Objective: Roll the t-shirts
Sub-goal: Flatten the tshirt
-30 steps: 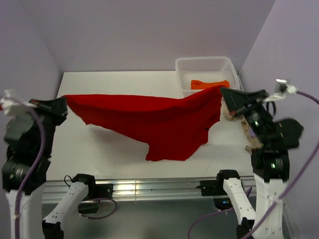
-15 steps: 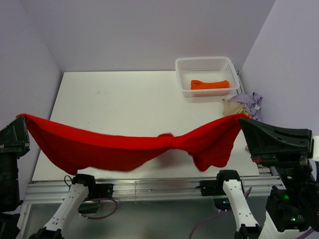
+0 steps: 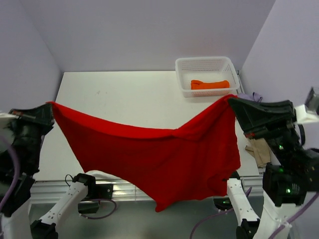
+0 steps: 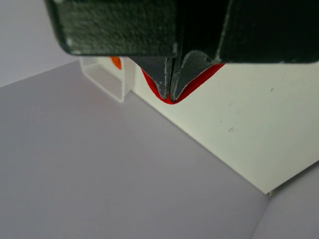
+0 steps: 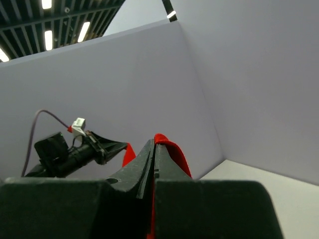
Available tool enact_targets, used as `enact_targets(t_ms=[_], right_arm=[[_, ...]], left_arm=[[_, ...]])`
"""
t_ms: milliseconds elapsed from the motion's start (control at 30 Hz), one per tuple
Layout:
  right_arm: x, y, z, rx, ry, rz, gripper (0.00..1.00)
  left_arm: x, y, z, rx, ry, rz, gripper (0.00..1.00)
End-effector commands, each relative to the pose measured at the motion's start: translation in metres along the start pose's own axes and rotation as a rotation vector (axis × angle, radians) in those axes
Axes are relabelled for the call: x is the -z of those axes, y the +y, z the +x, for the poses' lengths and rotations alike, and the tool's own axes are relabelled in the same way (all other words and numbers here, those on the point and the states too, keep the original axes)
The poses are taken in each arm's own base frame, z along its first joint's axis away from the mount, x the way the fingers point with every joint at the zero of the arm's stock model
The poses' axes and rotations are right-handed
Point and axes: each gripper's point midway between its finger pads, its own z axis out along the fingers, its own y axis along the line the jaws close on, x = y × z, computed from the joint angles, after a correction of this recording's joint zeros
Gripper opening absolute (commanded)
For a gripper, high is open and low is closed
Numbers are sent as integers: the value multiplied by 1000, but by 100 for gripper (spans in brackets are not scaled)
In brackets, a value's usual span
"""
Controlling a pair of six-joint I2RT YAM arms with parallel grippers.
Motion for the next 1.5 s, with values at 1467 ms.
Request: enact_targets(t_ms=[1467], right_arm=[[-46, 45, -72, -63, -58, -221, 0]], left_arm=[[22, -69, -70, -105, -260, 112, 0]])
